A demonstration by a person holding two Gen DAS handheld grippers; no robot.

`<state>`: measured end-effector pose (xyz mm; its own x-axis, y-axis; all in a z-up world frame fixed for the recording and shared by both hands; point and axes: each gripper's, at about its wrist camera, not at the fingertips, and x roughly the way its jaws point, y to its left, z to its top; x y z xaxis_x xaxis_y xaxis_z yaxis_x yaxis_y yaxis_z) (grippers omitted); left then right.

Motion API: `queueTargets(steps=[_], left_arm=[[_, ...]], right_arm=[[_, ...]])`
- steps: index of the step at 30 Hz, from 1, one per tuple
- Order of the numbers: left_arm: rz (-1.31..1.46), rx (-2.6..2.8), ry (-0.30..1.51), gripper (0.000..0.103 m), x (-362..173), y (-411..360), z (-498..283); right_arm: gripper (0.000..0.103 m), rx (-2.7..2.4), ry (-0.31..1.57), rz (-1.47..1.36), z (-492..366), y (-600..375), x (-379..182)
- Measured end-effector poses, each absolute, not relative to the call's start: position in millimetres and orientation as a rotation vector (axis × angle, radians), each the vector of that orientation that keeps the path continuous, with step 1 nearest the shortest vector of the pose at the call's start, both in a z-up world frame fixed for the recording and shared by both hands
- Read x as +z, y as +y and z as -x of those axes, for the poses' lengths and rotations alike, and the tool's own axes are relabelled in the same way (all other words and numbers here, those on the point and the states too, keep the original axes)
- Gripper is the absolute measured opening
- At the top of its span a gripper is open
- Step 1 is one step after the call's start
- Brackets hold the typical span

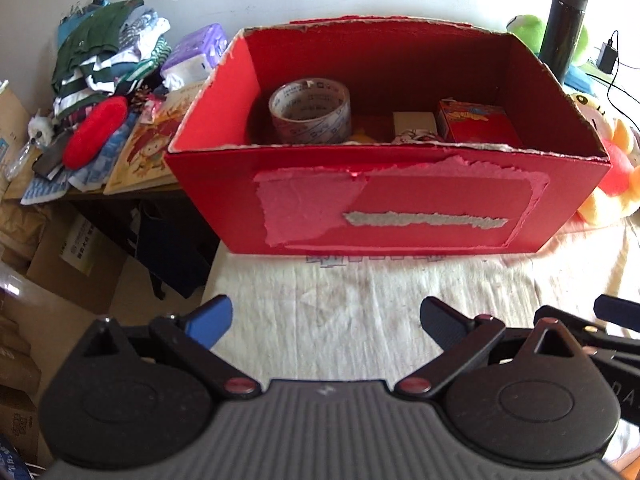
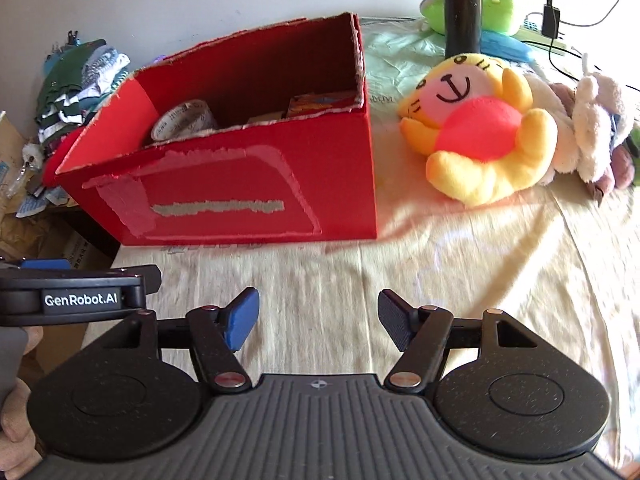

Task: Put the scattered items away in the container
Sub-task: 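Withdraw the right gripper upward and back from the box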

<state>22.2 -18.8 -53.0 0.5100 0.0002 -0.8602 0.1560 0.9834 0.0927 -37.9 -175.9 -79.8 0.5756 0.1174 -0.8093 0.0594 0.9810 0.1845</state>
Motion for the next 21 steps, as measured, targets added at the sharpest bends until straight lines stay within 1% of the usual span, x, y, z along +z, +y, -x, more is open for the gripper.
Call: queueTargets(steps=[2,10,21], left_arm=[[-0.171,-0.118,1.048,0.1,-55.3,-15.2,-23.7],[-0.165,-0.183,1.116,0.101,-64.6,1.1,-30.6],[-0.146,-0.179,1.127,0.101,-67.6,25.8,-37.0]], right_arm=[[0.075,0.005,0.973,-0.183,39.0,-168.3,-81.6],[0.076,-0.058,0.968,-0.189,44.1,-148.6,-78.1],[0.076,-0.082,0.986,-0.176,37.7,-123.8,-76.1]])
